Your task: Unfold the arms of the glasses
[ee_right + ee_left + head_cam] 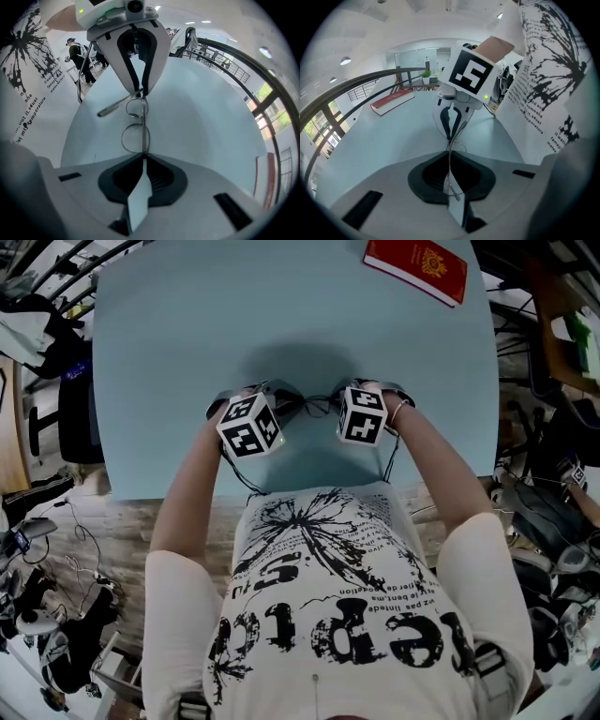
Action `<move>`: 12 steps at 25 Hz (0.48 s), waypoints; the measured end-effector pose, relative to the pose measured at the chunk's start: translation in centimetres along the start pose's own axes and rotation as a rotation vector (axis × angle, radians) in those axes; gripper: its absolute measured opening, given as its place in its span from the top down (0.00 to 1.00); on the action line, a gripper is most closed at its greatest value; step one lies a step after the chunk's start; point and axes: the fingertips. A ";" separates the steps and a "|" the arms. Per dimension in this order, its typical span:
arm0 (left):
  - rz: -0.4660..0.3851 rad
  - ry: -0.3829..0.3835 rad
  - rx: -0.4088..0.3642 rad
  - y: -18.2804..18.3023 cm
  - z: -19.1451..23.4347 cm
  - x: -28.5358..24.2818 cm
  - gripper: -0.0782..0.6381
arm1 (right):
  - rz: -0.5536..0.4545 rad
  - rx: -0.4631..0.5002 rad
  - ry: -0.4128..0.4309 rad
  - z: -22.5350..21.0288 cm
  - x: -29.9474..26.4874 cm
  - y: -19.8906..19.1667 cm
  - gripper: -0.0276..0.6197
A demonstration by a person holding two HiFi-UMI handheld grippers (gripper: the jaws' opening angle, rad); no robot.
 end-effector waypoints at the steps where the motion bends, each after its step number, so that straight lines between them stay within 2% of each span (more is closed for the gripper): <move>1: -0.003 0.007 -0.003 0.0 0.1 0.2 0.85 | 0.002 -0.002 -0.002 -0.1 0.0 -0.2 0.90; 12: -0.029 0.058 0.047 -1.4 1.0 2.7 0.85 | -0.001 -0.069 -0.011 -0.8 -0.2 -1.3 0.90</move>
Point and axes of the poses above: the fingertips, and each gripper's own axes: x backward along the fingers, z to its left, y out of its top, and after that the axes turned 6 degrees about y, right-handed
